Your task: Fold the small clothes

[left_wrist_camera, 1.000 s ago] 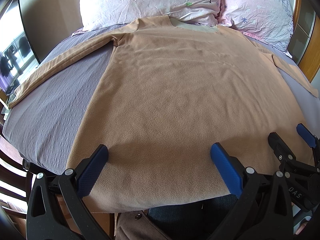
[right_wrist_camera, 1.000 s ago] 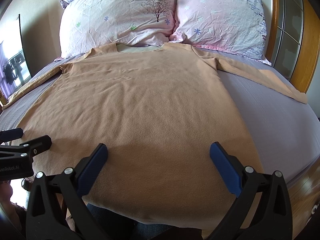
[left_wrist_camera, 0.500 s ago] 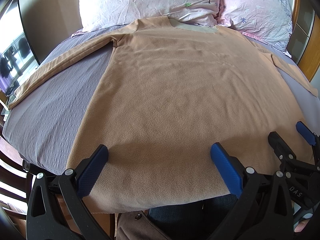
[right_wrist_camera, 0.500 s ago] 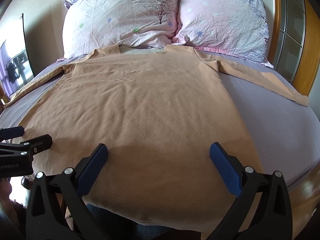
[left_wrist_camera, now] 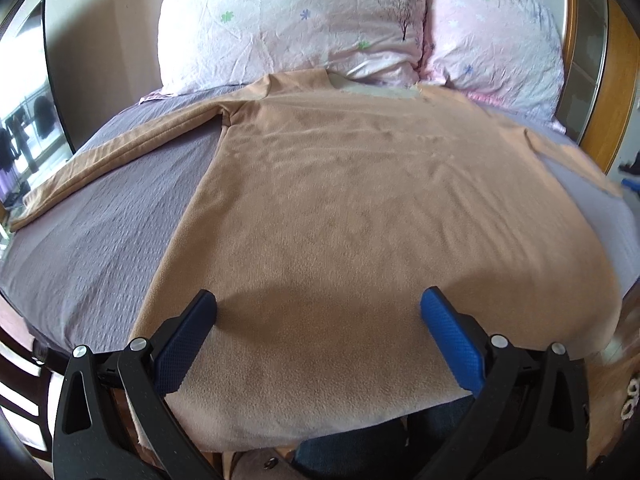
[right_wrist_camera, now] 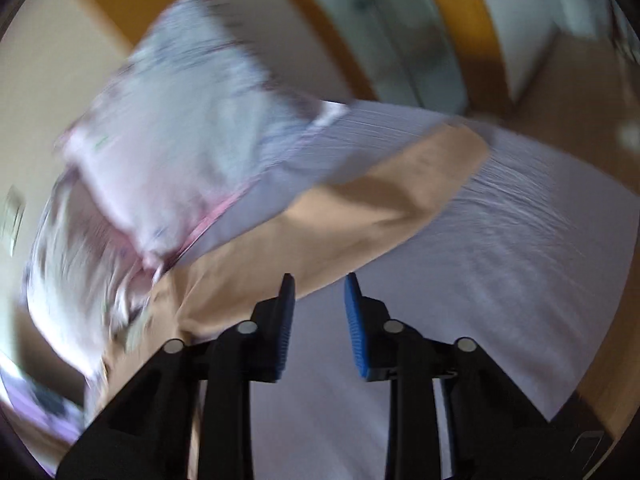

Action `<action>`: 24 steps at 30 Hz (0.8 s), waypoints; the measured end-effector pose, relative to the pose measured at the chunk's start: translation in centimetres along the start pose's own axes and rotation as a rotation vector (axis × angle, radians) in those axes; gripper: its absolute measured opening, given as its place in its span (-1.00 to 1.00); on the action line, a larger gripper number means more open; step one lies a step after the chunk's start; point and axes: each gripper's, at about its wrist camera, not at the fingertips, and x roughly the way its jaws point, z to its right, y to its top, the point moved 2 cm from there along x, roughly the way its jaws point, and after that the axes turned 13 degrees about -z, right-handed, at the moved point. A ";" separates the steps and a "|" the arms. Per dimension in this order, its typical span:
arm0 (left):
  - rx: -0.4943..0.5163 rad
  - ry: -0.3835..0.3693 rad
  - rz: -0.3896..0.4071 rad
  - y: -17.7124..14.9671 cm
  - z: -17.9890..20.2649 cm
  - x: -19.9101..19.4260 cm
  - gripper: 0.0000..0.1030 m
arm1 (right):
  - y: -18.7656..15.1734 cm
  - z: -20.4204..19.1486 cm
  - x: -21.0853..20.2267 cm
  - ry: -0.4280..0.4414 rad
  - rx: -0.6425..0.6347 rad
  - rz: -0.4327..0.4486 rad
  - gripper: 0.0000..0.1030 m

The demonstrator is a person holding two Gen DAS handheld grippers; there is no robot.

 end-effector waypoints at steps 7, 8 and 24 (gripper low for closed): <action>-0.112 -0.392 0.189 1.6 -3.5 -1.6 0.97 | 4.4 5.8 3.5 -0.069 0.235 -0.051 -0.34; -0.107 -0.359 0.220 2.1 -3.8 -2.1 0.97 | 4.4 6.4 4.0 -0.060 0.262 -0.059 -0.29; -0.334 -0.401 0.293 5.8 -14.1 -1.1 0.97 | -2.1 -20.9 2.3 0.065 -0.522 0.113 -0.95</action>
